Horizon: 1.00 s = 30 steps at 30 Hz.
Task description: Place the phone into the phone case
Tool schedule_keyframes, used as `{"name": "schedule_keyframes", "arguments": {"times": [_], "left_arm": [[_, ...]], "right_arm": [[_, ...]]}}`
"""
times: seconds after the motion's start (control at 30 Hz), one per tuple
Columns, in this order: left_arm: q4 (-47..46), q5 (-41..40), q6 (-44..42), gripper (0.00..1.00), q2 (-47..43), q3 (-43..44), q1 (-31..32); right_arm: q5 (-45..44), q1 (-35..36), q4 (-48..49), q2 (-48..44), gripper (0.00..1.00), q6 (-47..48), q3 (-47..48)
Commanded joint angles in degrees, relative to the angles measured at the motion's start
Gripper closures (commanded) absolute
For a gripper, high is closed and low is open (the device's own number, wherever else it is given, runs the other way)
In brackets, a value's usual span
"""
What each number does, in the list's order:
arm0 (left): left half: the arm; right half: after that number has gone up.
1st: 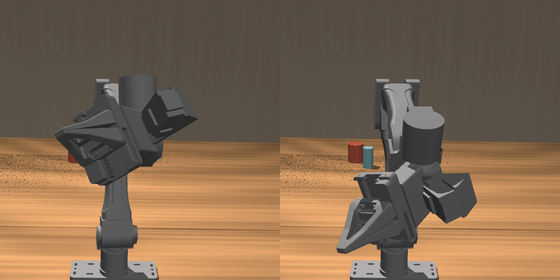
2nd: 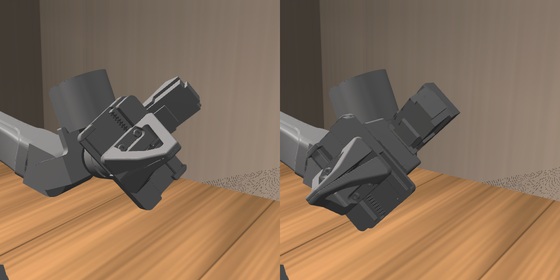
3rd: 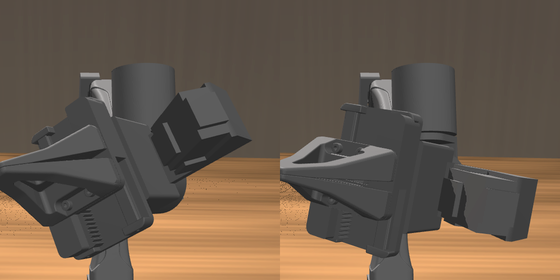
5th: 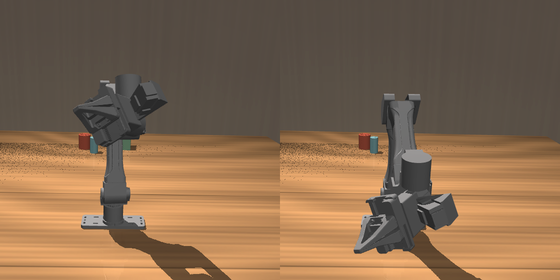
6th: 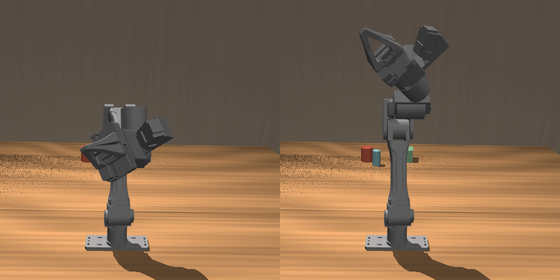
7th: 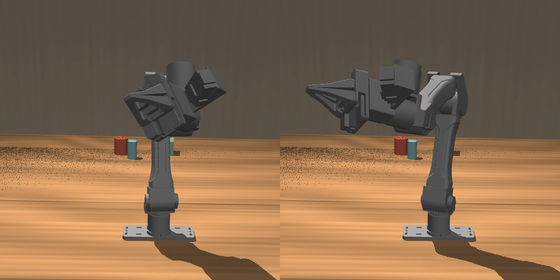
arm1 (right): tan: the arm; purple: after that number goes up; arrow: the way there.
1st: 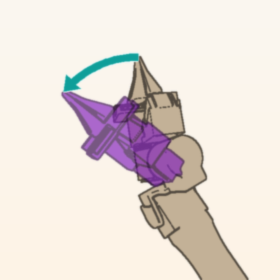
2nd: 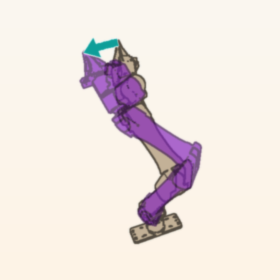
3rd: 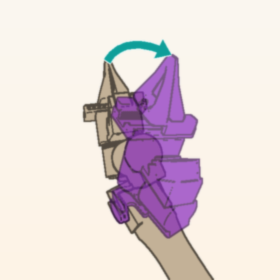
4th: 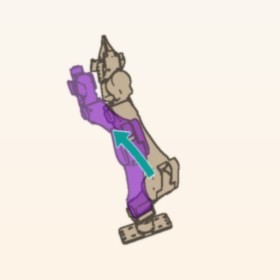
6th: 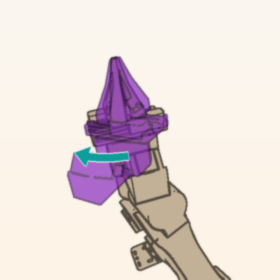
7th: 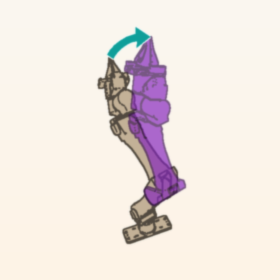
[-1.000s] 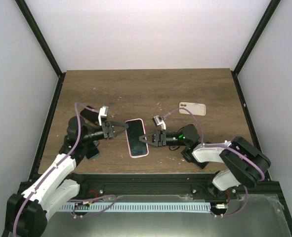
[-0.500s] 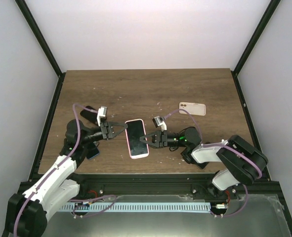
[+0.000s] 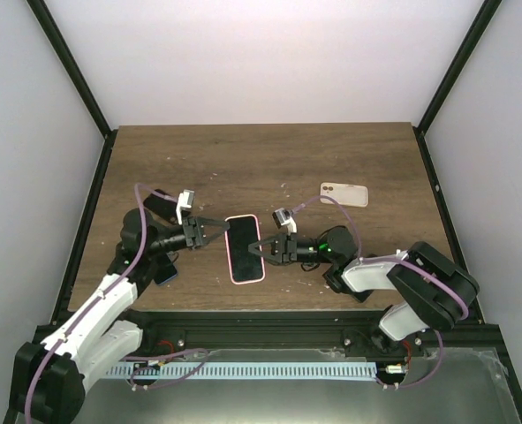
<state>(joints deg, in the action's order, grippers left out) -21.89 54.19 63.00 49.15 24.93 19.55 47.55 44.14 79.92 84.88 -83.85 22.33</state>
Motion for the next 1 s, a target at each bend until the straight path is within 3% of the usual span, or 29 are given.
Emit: {"name": "schedule_keyframes", "arguments": {"times": [0.0, 0.1, 0.2, 0.3, 0.47, 0.6, 0.83, 0.97], "left_arm": [[3.97, 0.82, -2.82, 0.77, -0.01, 4.14, 0.05], [6.43, 1.12, -3.27, 0.50, -0.15, 4.80, 0.05], [7.31, 1.50, -2.64, 0.35, -1.15, 3.44, 0.13], [5.71, 2.36, -0.72, 0.29, -1.80, 1.07, 0.43], [5.11, 2.12, 0.75, 0.28, -2.29, -1.48, 1.80], [4.79, 2.12, 1.06, 0.34, -1.96, -2.28, 2.24], [10.75, 1.82, -3.44, 0.76, -0.24, 0.27, 2.25], [16.37, 0.68, -8.50, 0.93, 1.83, 1.98, 2.25]], "right_arm": [[-4.45, 0.40, -2.68, -1.74, 0.83, 1.10, 2.06], [-8.10, 0.19, -3.90, -3.03, 0.84, 1.04, 2.42], [-10.78, -0.60, -8.12, -4.79, 0.84, 3.15, 3.80], [-13.87, -1.34, -12.68, -6.32, 0.83, 5.58, 5.31], [-16.50, -2.44, -15.19, -5.72, 0.83, 6.90, 7.65], [-16.40, -2.77, -14.71, -3.59, 0.83, 6.50, 9.22], [-16.40, -2.83, -13.81, -1.03, 0.83, 6.14, 9.23], [-15.87, -2.83, -14.60, -0.52, 0.81, 6.69, 8.73]]}}
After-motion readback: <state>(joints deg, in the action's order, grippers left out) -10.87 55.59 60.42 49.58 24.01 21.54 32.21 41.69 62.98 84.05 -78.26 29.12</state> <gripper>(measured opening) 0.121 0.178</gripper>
